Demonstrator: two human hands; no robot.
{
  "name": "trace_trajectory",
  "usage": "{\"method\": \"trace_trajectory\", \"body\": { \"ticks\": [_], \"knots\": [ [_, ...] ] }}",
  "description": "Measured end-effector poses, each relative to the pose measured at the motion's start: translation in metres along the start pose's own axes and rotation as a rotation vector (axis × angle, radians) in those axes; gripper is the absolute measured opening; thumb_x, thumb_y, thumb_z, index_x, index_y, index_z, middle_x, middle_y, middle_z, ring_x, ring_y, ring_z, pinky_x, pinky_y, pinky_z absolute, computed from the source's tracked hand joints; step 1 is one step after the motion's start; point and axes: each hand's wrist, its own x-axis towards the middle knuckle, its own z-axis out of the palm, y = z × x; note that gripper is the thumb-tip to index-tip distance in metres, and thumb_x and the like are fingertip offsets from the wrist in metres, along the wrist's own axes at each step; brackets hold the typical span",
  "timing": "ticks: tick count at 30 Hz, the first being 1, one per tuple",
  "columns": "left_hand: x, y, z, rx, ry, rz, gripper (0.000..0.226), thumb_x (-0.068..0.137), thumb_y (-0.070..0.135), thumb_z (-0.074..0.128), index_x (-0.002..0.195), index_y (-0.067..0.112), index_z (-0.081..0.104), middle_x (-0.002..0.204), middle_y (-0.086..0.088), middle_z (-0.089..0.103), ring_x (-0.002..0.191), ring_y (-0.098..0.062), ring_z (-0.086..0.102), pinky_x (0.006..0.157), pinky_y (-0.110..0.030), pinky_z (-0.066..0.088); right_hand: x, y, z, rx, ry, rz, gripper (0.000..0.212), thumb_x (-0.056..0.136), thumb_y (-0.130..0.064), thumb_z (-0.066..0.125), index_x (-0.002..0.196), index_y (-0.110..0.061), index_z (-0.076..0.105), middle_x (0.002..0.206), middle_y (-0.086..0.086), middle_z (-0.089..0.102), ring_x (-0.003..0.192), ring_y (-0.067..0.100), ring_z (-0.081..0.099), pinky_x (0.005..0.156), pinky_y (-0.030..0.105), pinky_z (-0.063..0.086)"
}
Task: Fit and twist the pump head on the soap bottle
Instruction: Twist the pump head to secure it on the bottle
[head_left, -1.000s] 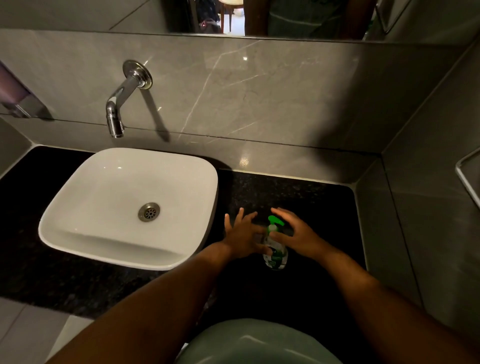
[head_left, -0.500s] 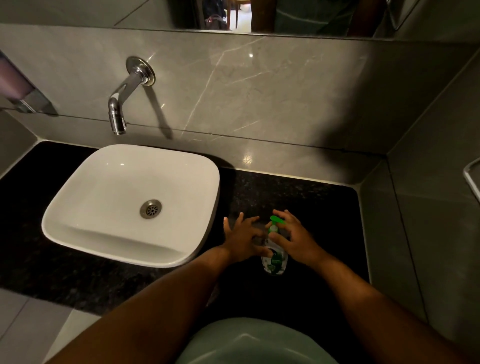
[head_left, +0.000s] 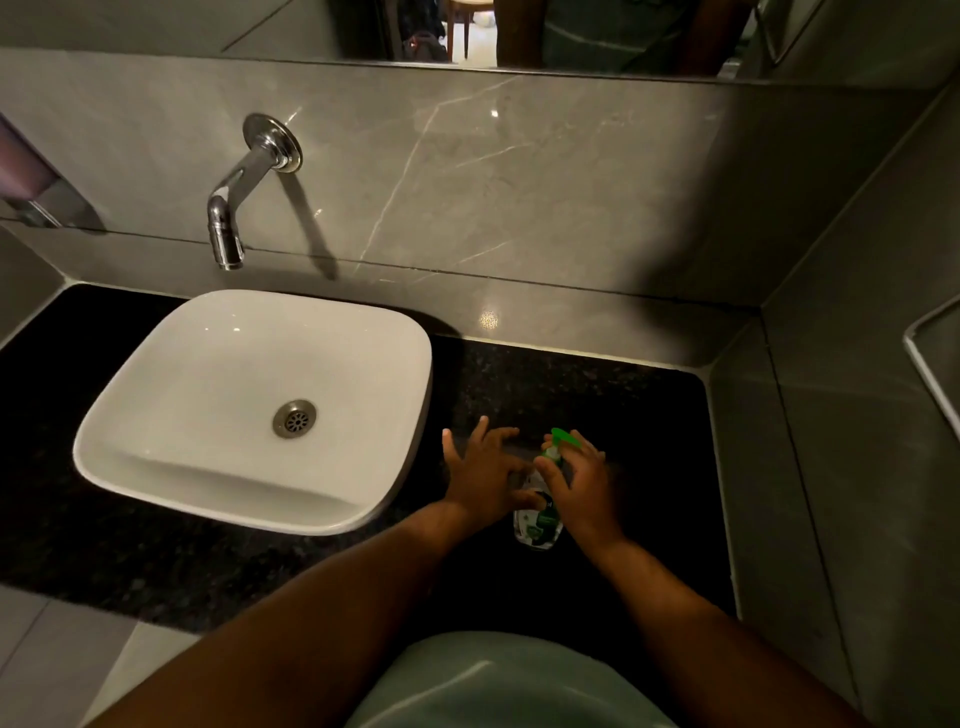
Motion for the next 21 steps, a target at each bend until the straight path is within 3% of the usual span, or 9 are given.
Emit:
{"method": "trace_trajectory", "body": {
  "ticks": [3, 6, 9, 13, 18, 21],
  "knots": [
    [0.0, 0.002, -0.001, 0.017, 0.002, -0.006, 0.042, 0.066, 0.068, 0.07, 0.1, 0.043, 0.07, 0.149, 0.008, 0.031, 0.144, -0.02, -0.006, 0.094, -0.057, -0.032, -0.004, -0.002, 0.005, -0.005, 0.047, 0.054, 0.029, 0.086, -0.031, 0.063, 0.106, -0.011, 0.068, 0.119, 0.009, 0.067, 0.12, 0.026, 0.055, 0.105, 0.055, 0.037],
    [-0.003, 0.001, -0.001, 0.018, -0.014, -0.021, 0.041, 0.064, 0.068, 0.071, 0.091, 0.036, 0.071, 0.149, 0.007, 0.033, 0.144, -0.02, -0.004, 0.099, -0.061, -0.025, -0.005, -0.002, 0.006, 0.016, 0.032, 0.182, 0.033, 0.085, -0.037, 0.062, 0.1, -0.009, 0.068, 0.109, 0.011, 0.067, 0.104, 0.025, 0.061, 0.094, 0.045, 0.048],
    [-0.007, 0.001, 0.001, -0.017, -0.027, -0.037, 0.044, 0.061, 0.069, 0.072, 0.089, 0.035, 0.072, 0.149, 0.009, 0.032, 0.144, -0.017, -0.004, 0.101, -0.059, -0.026, -0.013, 0.003, 0.006, 0.076, 0.047, 0.235, 0.042, 0.083, -0.041, 0.064, 0.108, -0.007, 0.065, 0.116, 0.012, 0.061, 0.105, 0.023, 0.059, 0.09, 0.032, 0.046],
    [-0.009, 0.0, 0.002, -0.049, -0.025, -0.043, 0.048, 0.058, 0.072, 0.072, 0.088, 0.034, 0.073, 0.15, 0.011, 0.031, 0.143, -0.013, -0.005, 0.101, -0.054, -0.028, -0.024, 0.007, -0.004, 0.047, 0.044, 0.301, 0.053, 0.073, -0.055, 0.068, 0.108, -0.016, 0.064, 0.115, 0.007, 0.063, 0.095, 0.016, 0.061, 0.081, 0.033, 0.052],
    [-0.013, -0.003, 0.006, -0.1, 0.04, -0.033, 0.048, 0.055, 0.074, 0.071, 0.089, 0.041, 0.071, 0.149, 0.012, 0.032, 0.141, -0.008, -0.003, 0.097, -0.045, -0.034, -0.03, -0.001, -0.035, -0.031, -0.002, 0.254, 0.08, 0.061, -0.063, 0.072, 0.126, -0.02, 0.053, 0.133, 0.004, 0.053, 0.12, 0.021, 0.052, 0.1, 0.043, 0.046],
    [-0.015, -0.006, 0.008, -0.17, 0.121, -0.027, 0.041, 0.053, 0.071, 0.075, 0.086, 0.048, 0.068, 0.146, 0.014, 0.035, 0.141, -0.005, 0.0, 0.097, -0.036, -0.036, -0.029, -0.013, -0.056, 0.021, 0.026, 0.142, 0.058, 0.075, -0.054, 0.065, 0.122, -0.02, 0.058, 0.128, 0.003, 0.057, 0.117, 0.018, 0.054, 0.101, 0.036, 0.044]
  ]
}}
